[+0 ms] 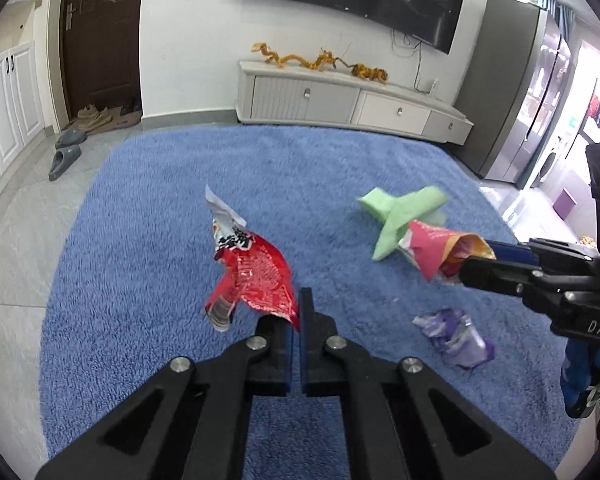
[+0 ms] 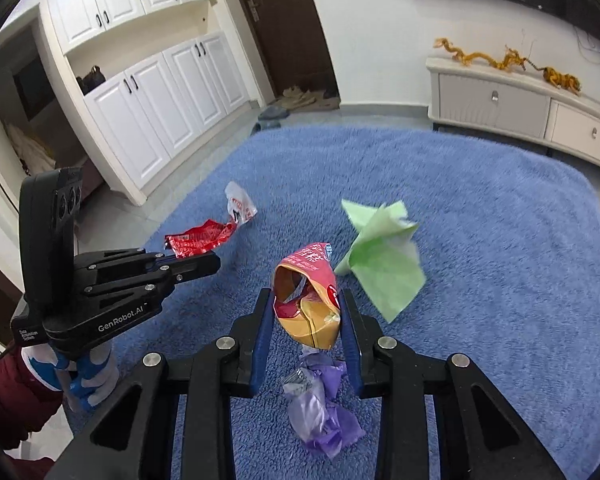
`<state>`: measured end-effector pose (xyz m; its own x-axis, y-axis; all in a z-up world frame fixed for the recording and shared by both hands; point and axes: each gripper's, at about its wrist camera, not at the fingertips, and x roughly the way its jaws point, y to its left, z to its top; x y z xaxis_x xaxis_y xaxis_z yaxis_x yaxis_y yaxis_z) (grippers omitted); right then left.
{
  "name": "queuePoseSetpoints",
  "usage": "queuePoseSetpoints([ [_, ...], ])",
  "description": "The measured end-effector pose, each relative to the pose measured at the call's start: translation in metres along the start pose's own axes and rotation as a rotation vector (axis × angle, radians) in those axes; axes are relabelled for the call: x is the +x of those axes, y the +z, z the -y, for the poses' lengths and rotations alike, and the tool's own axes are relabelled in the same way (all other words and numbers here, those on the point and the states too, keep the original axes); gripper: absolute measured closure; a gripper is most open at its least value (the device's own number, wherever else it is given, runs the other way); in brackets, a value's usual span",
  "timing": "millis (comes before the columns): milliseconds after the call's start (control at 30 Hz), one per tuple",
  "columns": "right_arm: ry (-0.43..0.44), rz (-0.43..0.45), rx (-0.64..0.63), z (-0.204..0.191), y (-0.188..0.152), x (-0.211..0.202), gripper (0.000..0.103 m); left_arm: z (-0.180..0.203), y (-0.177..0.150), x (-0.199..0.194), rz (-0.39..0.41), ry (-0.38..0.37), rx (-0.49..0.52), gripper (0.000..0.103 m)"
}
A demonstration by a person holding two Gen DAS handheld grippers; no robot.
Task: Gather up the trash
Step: 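Grasp the red snack bag with left tool while right tool grasps orange wrapper, then carry both wrappers over the white bin and open both tools to drop them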
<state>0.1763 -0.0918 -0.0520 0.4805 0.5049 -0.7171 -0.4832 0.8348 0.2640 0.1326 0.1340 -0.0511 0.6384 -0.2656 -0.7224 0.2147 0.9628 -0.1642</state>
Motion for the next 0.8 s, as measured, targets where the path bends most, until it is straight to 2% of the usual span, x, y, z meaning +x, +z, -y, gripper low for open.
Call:
queuePoseSetpoints([
  [233,-0.037,0.101,0.049,0.016,-0.004,-0.046,0.072,0.025,0.014,-0.026,0.056,-0.016,0.047,0.101],
  [400,-0.083,0.170,0.102,0.041,-0.013,-0.084,0.072,0.067,0.034,-0.037,0.092,-0.061,0.114,0.102],
  [567,-0.150,0.233,0.170,0.074,-0.032,-0.128,0.072,0.131,0.047,-0.038,0.105,-0.134,0.206,0.101],
  [800,-0.302,0.284,0.307,0.145,-0.082,-0.191,0.071,0.249,0.053,-0.021,0.076,-0.275,0.378,0.101],
])
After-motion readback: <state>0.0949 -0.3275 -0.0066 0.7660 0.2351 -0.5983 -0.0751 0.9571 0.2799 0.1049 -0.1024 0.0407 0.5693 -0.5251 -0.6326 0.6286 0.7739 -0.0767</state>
